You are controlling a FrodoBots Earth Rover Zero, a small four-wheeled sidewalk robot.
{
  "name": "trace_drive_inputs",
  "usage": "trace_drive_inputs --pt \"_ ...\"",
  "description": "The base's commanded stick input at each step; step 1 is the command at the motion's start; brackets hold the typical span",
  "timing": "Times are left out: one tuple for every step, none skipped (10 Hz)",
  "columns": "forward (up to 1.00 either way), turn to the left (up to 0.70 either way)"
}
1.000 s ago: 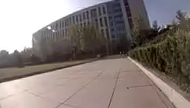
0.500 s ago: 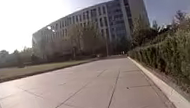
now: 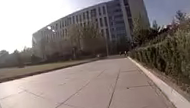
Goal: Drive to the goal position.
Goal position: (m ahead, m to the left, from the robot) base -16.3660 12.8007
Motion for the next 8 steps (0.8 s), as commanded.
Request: trace_drive_inputs --pt "0.04 0.00" --pt "0.04 0.00" --pt "0.04 0.00" --pt "0.04 0.00" --pt "0.04 0.00" --pt "0.04 0.00" --pt "0.04 0.00" --pt "0.04 0.00"
